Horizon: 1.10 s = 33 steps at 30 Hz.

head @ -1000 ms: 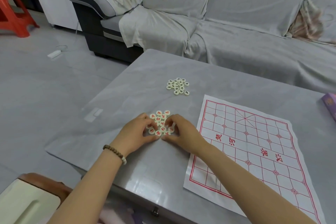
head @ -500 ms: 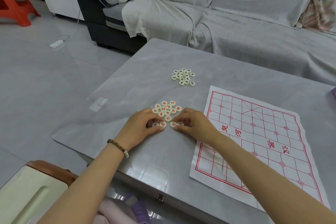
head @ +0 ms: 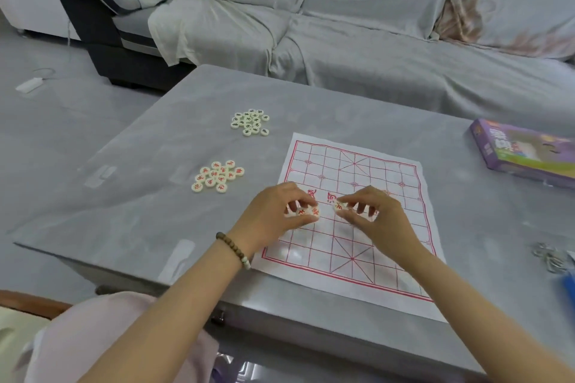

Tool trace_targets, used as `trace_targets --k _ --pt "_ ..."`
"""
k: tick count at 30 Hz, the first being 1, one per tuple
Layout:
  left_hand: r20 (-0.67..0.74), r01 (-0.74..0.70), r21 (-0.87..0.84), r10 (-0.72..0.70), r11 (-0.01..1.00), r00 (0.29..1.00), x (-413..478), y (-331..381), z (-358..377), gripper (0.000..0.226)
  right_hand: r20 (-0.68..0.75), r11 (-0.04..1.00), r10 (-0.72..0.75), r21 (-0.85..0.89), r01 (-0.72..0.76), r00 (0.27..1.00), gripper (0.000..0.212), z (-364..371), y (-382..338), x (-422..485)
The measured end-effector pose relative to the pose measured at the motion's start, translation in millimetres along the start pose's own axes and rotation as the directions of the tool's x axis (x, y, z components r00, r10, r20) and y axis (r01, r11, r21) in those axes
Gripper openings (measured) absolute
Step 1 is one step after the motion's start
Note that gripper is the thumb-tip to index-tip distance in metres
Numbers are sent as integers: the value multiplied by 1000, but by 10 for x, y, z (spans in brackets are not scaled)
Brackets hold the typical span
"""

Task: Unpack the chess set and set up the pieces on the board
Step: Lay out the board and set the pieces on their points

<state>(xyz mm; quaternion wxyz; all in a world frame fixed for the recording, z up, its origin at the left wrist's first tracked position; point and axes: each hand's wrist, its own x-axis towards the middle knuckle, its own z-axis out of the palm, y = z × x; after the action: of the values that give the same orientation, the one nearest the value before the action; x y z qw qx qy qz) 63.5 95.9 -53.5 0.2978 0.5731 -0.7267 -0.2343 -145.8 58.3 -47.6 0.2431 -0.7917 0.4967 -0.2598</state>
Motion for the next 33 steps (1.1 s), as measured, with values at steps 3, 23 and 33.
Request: trace_targets --k 3,23,33 --pt "129 13 17 -15 1000 992 78 114 342 29 37 997 75 -31 -73 997 22 4 243 -215" --pt "-193 382 170 -350 908 917 -319 -1164 -676 91 373 995 -95 21 94 923 58 1110 -748 914" --pt "-249 291 60 -268 955 931 -446 -1503 -848 61 329 977 -193 -25 212 925 45 1466 -849 1248"
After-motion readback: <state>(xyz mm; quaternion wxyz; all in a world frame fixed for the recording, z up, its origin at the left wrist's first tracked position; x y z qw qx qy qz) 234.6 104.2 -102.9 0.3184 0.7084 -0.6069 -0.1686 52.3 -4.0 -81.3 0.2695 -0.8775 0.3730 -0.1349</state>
